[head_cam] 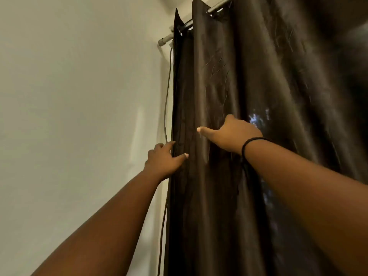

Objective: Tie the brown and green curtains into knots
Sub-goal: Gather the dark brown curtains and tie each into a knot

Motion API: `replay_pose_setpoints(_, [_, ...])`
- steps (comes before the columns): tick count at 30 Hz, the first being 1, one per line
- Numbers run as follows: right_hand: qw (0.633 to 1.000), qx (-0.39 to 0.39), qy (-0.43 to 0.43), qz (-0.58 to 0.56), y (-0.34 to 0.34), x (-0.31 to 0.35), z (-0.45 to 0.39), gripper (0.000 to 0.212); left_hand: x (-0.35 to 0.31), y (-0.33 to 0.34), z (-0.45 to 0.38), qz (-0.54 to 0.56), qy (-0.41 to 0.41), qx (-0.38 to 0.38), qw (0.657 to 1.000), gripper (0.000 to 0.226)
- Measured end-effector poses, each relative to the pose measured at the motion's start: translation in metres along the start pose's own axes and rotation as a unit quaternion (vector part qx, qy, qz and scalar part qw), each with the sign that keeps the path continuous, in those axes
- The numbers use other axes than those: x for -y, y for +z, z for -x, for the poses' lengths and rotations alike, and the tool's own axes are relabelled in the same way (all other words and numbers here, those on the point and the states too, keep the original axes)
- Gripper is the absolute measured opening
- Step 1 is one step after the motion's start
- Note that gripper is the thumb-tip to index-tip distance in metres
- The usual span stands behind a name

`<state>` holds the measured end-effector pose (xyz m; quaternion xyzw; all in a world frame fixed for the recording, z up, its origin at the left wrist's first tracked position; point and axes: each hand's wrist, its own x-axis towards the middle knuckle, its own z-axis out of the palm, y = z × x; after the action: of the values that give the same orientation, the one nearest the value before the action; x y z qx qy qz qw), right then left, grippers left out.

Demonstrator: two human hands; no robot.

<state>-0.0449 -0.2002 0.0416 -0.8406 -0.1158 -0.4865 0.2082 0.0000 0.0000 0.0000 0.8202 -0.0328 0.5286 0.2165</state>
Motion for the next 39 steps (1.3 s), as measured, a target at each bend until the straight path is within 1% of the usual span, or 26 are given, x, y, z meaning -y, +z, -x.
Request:
replay_pose_setpoints(2, [0.999,-0.010,0.037,-0.006,0.013,0.015,-0.005,0.112,0.008,0.008,-0.015,0.093,-0.011,0.001,0.996,0.079])
replay_pose_setpoints(4, [0.998,-0.024,0.055,0.003,0.024,0.027,-0.014,0.110,0.014,0.016,-0.032,0.172,-0.006,-0.001,0.985,0.083])
replay_pose_setpoints(6, [0.998,-0.030,0.060,0.007,0.029,0.034,-0.023,0.098,0.016,0.022,-0.046,0.223,0.000,-0.009,0.975,0.089])
replay_pose_setpoints(10, [0.997,-0.050,0.056,0.028,0.027,0.040,-0.041,0.064,0.012,0.030,-0.069,0.279,0.005,-0.002,0.960,0.096])
replay_pose_setpoints(12, [0.997,-0.067,0.036,0.032,0.024,0.040,-0.045,0.052,0.002,0.034,-0.076,0.290,0.010,-0.008,0.957,0.089])
replay_pose_setpoints(14, [0.996,-0.077,0.008,0.041,0.017,0.034,-0.046,0.043,-0.009,0.039,-0.081,0.287,0.012,-0.023,0.958,0.078])
replay_pose_setpoints(15, [0.996,-0.077,-0.005,0.052,0.013,0.029,-0.047,0.038,-0.018,0.041,-0.084,0.289,0.015,-0.035,0.957,0.067])
replay_pose_setpoints(17, [0.995,-0.066,-0.024,0.069,0.004,0.019,-0.047,0.023,-0.038,0.041,-0.087,0.302,0.045,-0.073,0.949,0.030])
replay_pose_setpoints(18, [0.995,-0.060,-0.030,0.077,0.000,0.013,-0.048,0.015,-0.051,0.041,-0.087,0.306,0.059,-0.094,0.946,0.020])
replay_pose_setpoints(20, [0.993,-0.063,-0.035,0.092,-0.008,-0.001,-0.050,0.007,-0.081,0.043,-0.088,0.302,0.074,-0.114,0.944,0.027])
replay_pose_setpoints(22, [0.990,-0.086,-0.041,0.102,-0.015,-0.015,-0.051,0.007,-0.112,0.049,-0.089,0.298,0.084,-0.108,0.945,0.033])
replay_pose_setpoints(25, [0.986,-0.108,-0.043,0.117,-0.029,-0.039,-0.052,0.004,-0.159,0.058,-0.085,0.356,0.089,-0.069,0.928,0.043])
replay_pose_setpoints(28, [0.983,-0.135,-0.033,0.121,-0.048,-0.062,-0.052,0.003,-0.198,0.059,-0.080,0.407,0.103,-0.028,0.907,0.038])
replay_pose_setpoints(31, [0.975,-0.167,-0.022,0.146,-0.064,-0.087,-0.052,0.015,-0.235,0.060,-0.070,0.436,0.141,0.004,0.889,0.045])
replay_pose_setpoints(32, [0.974,-0.162,-0.015,0.158,-0.070,-0.095,-0.052,0.017,-0.247,0.062,-0.066,0.436,0.146,0.015,0.888,0.046])
replay_pose_setpoints(34, [0.979,-0.116,-0.013,0.170,-0.080,-0.110,-0.052,0.017,-0.263,0.068,-0.060,0.416,0.139,0.038,0.898,0.048])
replay_pose_setpoints(35, [0.984,-0.087,-0.024,0.155,-0.086,-0.117,-0.051,0.018,-0.266,0.069,-0.058,0.405,0.134,0.047,0.903,0.052])
replay_pose_setpoints(36, [0.990,-0.069,-0.032,0.120,-0.091,-0.121,-0.050,0.023,-0.265,0.070,-0.056,0.404,0.122,0.057,0.905,0.060])
replay_pose_setpoints(37, [0.994,-0.073,-0.037,0.071,-0.096,-0.124,-0.047,0.031,-0.262,0.069,-0.056,0.418,0.104,0.062,0.901,0.073])
replay_pose_setpoints(38, [0.993,-0.105,-0.034,0.036,-0.102,-0.126,-0.046,0.039,-0.256,0.069,-0.058,0.439,0.076,0.059,0.893,0.084])
replay_pose_setpoints(39, [0.984,-0.168,-0.027,0.046,-0.106,-0.128,-0.046,0.045,-0.247,0.069,-0.061,0.456,0.054,0.046,0.887,0.086])
